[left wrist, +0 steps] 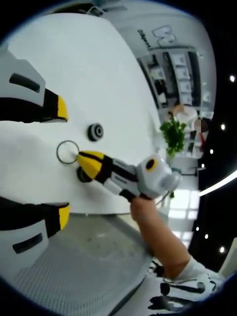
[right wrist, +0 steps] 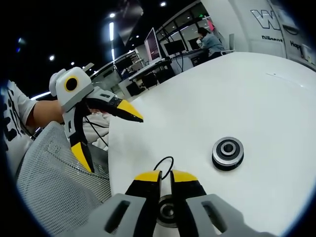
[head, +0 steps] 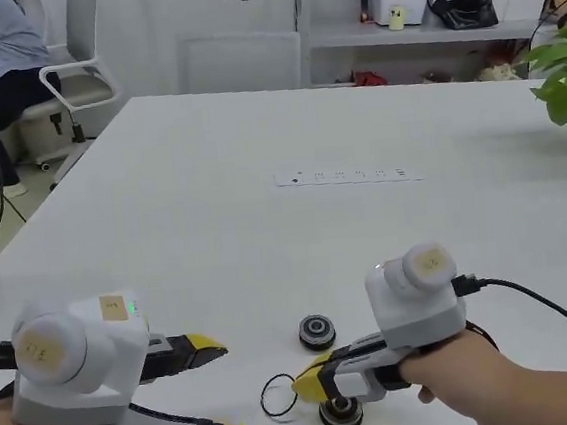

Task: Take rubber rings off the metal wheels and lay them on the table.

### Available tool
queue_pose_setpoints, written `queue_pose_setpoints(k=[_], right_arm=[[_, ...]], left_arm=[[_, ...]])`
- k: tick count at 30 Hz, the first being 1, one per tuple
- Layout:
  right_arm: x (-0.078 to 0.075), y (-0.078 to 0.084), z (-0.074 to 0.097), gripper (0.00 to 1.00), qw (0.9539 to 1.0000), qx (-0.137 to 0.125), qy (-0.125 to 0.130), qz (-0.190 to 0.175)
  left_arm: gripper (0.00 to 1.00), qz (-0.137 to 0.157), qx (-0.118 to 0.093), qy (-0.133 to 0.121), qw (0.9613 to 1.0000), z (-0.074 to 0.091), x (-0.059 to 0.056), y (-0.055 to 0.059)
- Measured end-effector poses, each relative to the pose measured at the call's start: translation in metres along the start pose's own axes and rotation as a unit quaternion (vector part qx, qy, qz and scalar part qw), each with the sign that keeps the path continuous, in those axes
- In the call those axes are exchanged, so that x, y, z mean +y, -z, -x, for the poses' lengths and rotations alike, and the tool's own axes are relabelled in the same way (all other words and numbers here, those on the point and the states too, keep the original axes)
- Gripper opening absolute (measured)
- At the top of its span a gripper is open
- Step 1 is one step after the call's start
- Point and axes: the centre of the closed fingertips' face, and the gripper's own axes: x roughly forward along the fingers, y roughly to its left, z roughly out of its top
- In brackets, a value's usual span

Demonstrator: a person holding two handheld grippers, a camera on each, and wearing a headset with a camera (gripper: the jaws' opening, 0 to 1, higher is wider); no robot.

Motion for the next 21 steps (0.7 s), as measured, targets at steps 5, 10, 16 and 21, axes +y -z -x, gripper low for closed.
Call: queue_pose_setpoints(k=[5, 10, 16, 21], right_arm=[[0.000, -0.001, 0.001, 0.08, 1.0000, -0.002, 0.000, 0.003], [0.000, -0.002, 0.004, 0.11, 1.0000, -0.006, 0.000, 0.002], [0.000, -0.005, 0.008, 0.12, 0.9999, -0.012, -0.001, 0.002], [0.001, -0.007, 0.012, 0.13, 0.9999, -0.016, -0.003, 0.000]], left_arm=[[0.66, 0.001, 0.003, 0.002, 1.0000, 0.000, -0.001, 0.002], [0.66, -0.003, 0.004, 0.005, 1.0000, 0.000, -0.001, 0.001], [0.65, -0.011, 0.005, 0.011, 0.9999, -0.001, -0.004, -0.001], [0.64, -0.014, 0.009, 0.011, 0.9998, -0.002, -0.004, 0.001]])
